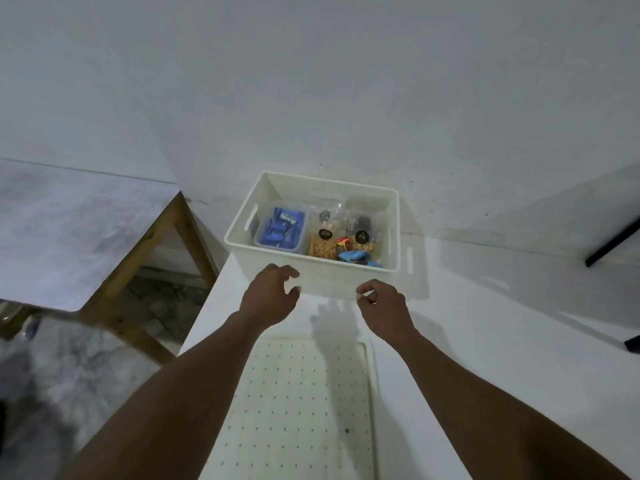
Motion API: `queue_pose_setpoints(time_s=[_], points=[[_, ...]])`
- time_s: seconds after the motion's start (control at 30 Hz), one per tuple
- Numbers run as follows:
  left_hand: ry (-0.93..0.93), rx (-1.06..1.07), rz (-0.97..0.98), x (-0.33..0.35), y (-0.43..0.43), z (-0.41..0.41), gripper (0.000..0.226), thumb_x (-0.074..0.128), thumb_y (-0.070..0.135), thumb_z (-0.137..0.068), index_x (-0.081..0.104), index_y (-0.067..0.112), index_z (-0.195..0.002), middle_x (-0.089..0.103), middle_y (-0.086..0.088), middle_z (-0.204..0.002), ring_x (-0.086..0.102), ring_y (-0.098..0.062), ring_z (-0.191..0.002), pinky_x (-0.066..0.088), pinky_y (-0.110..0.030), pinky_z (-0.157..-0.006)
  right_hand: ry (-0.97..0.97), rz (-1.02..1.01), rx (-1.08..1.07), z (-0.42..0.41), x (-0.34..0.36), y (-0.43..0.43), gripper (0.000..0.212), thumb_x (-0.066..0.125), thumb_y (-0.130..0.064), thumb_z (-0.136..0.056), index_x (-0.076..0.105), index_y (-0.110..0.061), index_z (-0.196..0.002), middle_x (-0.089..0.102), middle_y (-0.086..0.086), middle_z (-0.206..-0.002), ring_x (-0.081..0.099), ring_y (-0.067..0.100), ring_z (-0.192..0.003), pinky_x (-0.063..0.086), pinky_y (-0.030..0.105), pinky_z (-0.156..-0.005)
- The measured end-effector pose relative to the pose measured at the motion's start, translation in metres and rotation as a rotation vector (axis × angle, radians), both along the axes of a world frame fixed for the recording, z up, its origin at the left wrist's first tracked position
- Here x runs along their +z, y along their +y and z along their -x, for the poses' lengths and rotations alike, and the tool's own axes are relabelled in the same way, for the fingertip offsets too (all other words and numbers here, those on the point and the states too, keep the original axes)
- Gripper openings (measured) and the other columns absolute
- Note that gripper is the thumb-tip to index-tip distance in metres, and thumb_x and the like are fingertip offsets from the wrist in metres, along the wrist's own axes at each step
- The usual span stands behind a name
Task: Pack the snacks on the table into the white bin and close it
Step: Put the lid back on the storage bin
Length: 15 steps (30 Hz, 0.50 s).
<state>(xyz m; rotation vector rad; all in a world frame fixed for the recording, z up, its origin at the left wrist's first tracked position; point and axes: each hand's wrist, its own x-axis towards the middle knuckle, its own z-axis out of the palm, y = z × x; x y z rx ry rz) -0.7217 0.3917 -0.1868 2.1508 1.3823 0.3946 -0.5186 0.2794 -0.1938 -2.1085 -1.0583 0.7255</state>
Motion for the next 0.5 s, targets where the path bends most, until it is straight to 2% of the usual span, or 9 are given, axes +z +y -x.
queue_pose_setpoints(time_s=[0.07, 0.17, 0.3, 0.4, 0.5], points=[[0.052, 0.032, 0.061, -0.018, -0.026, 0.024, 0.031, 0.068, 0.033, -0.089, 0.066, 0.025, -0.119, 0.062, -0.002, -0.118, 0.061, -0.021, -0.107, 0.049, -0.032, -0.093, 0.028, 0.084, 0.027, 0.011, -0.020, -0.028, 0.008, 0.060, -0.021, -0.087, 0.065, -0.027, -0.089, 0.066, -0.008, -0.071, 0.064, 0.015, -0.072, 0.052, 0.027, -0.066], [0.152, 0.099, 0.190, -0.054, -0.072, 0.067, 0.032, 0.068, 0.035, -0.088, 0.066, 0.027, -0.119, 0.059, -0.002, -0.123, 0.058, -0.022, -0.114, 0.048, -0.032, -0.094, 0.051, 0.222, 0.077, 0.027, -0.057, -0.074, 0.013, 0.062, -0.022, -0.087, 0.065, -0.023, -0.100, 0.063, -0.011, -0.078, 0.061, 0.015, -0.086, 0.047, 0.026, -0.080], [0.260, 0.196, 0.321, -0.094, -0.133, 0.119, 0.038, 0.071, 0.041, -0.082, 0.067, 0.029, -0.118, 0.057, -0.006, -0.130, 0.056, -0.030, -0.119, 0.052, -0.041, -0.095, -0.003, 0.401, 0.128, 0.047, -0.102, -0.128, 0.030, 0.063, -0.032, -0.085, 0.060, -0.025, -0.114, 0.059, 0.007, -0.116, 0.061, 0.024, -0.104, 0.047, 0.034, -0.098], [0.373, 0.277, 0.343, -0.113, -0.174, 0.150, 0.048, 0.070, 0.053, -0.078, 0.065, 0.034, -0.121, 0.051, -0.007, -0.140, 0.047, -0.031, -0.130, 0.044, -0.045, -0.104, -0.085, 0.509, 0.142, 0.062, -0.118, -0.159, 0.037, 0.060, -0.035, -0.087, 0.055, -0.026, -0.122, 0.049, 0.011, -0.123, 0.057, 0.031, -0.109, 0.043, 0.036, -0.101], [0.367, 0.407, 0.364, -0.123, -0.204, 0.172, 0.053, 0.072, 0.052, -0.079, 0.058, 0.039, -0.128, 0.030, -0.009, -0.154, 0.031, -0.036, -0.139, 0.036, -0.049, -0.109, -0.130, 0.504, 0.129, 0.072, -0.124, -0.174, 0.038, 0.059, -0.034, -0.086, 0.055, -0.026, -0.123, 0.047, 0.012, -0.123, 0.055, 0.033, -0.109, 0.040, 0.036, -0.098]])
